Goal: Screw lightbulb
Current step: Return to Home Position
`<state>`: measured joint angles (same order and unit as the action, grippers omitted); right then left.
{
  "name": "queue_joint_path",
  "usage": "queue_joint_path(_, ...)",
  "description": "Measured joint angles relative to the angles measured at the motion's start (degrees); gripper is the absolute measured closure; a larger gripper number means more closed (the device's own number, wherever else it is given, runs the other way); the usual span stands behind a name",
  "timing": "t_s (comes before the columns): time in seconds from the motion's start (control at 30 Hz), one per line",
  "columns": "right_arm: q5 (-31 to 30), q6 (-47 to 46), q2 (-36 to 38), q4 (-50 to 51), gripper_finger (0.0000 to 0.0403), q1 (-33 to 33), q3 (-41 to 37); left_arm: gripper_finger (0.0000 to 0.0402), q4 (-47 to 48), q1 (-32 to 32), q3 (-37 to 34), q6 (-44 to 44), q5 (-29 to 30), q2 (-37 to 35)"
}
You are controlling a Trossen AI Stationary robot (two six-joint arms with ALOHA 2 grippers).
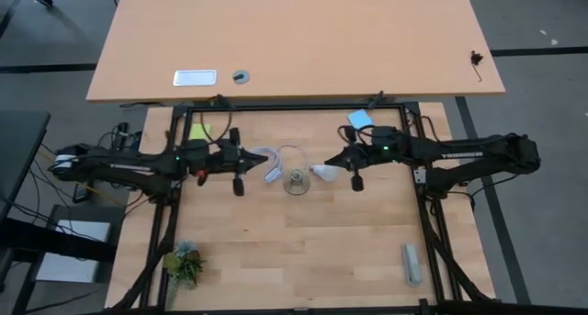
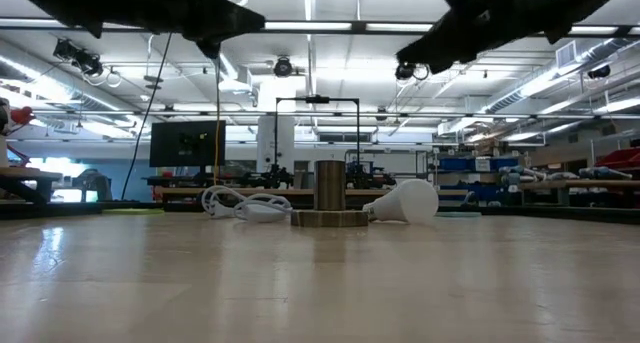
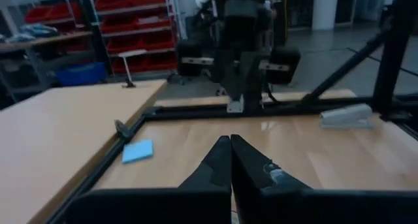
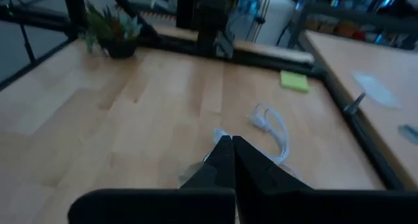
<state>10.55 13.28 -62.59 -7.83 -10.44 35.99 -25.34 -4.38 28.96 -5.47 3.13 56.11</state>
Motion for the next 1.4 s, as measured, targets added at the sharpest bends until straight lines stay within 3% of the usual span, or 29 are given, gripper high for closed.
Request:
queue_joint_path(0.33, -1.0, 0.2, 14.3, 1.3, 0.0400, 0.0, -7.4, 0.0401, 4.1, 0.0, -9.5, 4.1, 2.3, -15.1)
queue_joint_path(0.53, -5.7, -3.8, 18.9, 5.0, 0.0396, -0.2, -9.3, 0.0401, 8.3, 0.0, -12.7, 4.6, 2.4, -20.9)
queue_joint_path(0.7, -6.9, -7.2, 20.7, 8.7, 0.0395, 0.0, -9.6, 0.0401, 11.0, 0.0, -13.5, 4.4, 2.1, -22.6)
queue_joint_path(1.13, -6.0, -2.9, 24.8, 5.7, 0.0400, 2.3, -12.1, 0.0400, 10.7, 1.7, -13.4, 1.6, 1.2, -23.8)
queue_joint_path(1.4, -3.4, -3.0, 29.5, -6.7, 0.0400, 4.0, -20.0, 0.0399, 11.0, 7.4, -13.4, 0.5, 2.8, -24.5)
